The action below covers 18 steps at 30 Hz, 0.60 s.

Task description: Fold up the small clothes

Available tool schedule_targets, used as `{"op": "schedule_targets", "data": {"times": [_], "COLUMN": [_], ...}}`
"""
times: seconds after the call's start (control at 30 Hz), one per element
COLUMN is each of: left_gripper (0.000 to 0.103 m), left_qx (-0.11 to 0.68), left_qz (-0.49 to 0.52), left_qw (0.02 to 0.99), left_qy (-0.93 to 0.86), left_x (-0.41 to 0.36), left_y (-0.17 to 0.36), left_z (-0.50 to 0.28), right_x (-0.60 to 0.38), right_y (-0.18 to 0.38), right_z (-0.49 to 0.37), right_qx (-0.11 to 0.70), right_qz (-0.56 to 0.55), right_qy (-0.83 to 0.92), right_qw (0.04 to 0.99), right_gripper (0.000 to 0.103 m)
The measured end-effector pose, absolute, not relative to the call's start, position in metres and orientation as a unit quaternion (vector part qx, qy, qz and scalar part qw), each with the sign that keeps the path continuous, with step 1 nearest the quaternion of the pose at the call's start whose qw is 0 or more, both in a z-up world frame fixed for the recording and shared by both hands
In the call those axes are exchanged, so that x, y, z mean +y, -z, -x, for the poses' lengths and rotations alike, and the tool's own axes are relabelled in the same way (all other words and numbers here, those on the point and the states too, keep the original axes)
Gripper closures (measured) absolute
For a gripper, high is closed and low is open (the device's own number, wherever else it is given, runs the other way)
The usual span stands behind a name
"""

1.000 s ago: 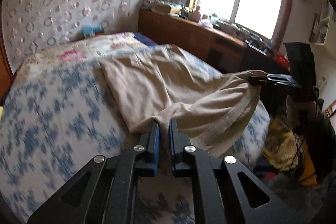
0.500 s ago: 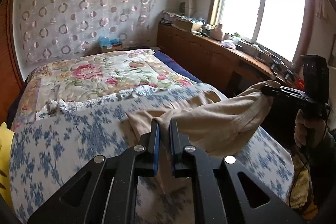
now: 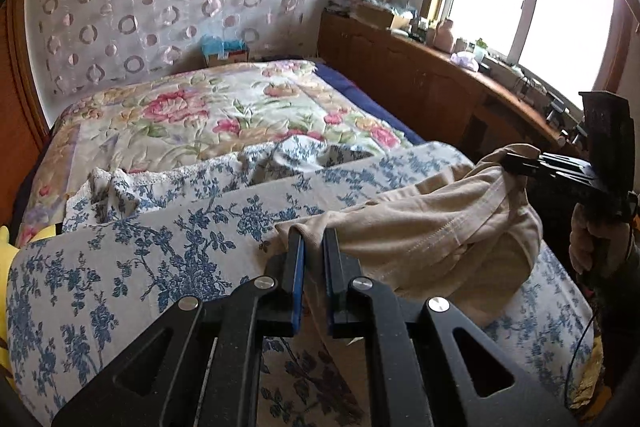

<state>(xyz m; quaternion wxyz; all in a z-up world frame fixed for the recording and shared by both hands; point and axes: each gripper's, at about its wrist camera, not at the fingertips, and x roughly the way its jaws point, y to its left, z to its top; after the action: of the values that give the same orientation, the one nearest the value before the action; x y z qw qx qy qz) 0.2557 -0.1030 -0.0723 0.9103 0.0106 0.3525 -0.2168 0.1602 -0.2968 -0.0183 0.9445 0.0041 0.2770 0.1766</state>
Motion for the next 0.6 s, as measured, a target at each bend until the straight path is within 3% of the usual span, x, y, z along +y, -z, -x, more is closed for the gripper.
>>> {"op": "schedule_targets", "data": {"times": [0.2,0.3,0.4,0.53,0.6], "left_gripper": [0.094,0.091,0.073,0.044,0.034], "left_qx": [0.363,0.372,0.366,0.364,0.375], "left_qz": [-0.021,-0.018,-0.023,-0.010,-0.011], "left_qw": [0.905,0.903,0.908,0.906,0.902], "left_qy": [0.219,0.216,0.205,0.214,0.212], "left_x": [-0.106,-0.106,-0.103,-0.086,-0.079], "left_y": [0.080,0.081,0.079,0.082,0.089], "left_z": [-0.264,-0.266,-0.262,-0.249,-0.244], "right_x": [-0.296,-0.295,-0.298,-0.305,-0.308], "right_y": [0.017,0.011,0.005,-0.006,-0.001], "right_z": [-0.189,-0.185,-0.183,-0.164,-0.155], "right_qx": [0.299,0.302,0.295,0.282,0.287], "right_qz": [-0.001,0.010,0.011,0.021,0.030], "right_qy": [-0.166,-0.154,-0.137,-0.124,-0.131], "right_qw": [0.940,0.941,0.946,0.951,0.948], "right_gripper": [0.096,0.086,0.065,0.061,0.061]}}
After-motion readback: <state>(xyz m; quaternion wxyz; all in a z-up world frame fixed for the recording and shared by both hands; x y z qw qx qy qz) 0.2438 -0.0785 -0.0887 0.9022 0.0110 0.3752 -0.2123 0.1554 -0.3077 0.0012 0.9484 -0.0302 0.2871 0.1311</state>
